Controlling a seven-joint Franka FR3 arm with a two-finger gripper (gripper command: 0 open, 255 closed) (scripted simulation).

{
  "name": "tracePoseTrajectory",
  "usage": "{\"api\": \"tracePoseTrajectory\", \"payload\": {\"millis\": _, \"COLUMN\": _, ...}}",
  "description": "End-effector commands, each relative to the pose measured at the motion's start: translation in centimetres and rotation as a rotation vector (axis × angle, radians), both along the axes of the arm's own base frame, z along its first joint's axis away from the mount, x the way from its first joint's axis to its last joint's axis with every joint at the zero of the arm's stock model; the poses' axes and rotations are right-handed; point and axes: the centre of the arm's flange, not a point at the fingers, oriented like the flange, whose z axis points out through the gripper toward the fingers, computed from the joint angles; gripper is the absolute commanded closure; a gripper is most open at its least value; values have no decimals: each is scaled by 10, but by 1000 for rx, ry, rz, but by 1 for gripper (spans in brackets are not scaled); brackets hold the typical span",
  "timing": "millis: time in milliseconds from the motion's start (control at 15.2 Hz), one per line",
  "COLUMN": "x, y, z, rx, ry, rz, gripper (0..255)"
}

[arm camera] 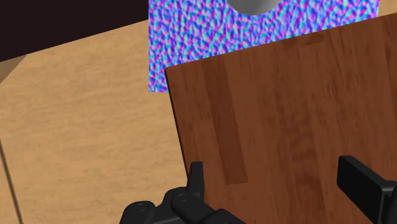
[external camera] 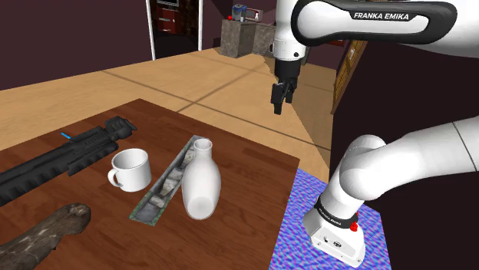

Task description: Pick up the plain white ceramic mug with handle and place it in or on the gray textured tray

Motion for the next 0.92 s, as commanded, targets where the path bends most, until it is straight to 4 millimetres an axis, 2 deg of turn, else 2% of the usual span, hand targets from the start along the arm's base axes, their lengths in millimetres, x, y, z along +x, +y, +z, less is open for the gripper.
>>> {"api": "tracePoseTrajectory", "payload": {"millis": 0, "x": 0, "y": 0, "z": 0, "rx": 0, "ry": 0, "rz": 0, "gripper": 0}}
{"api": "tracePoseTrajectory", "payload": {"millis": 858, "x": 100, "y": 116, "z": -64, "rx": 47, "ry": -6, "rz": -17, "gripper": 0}}
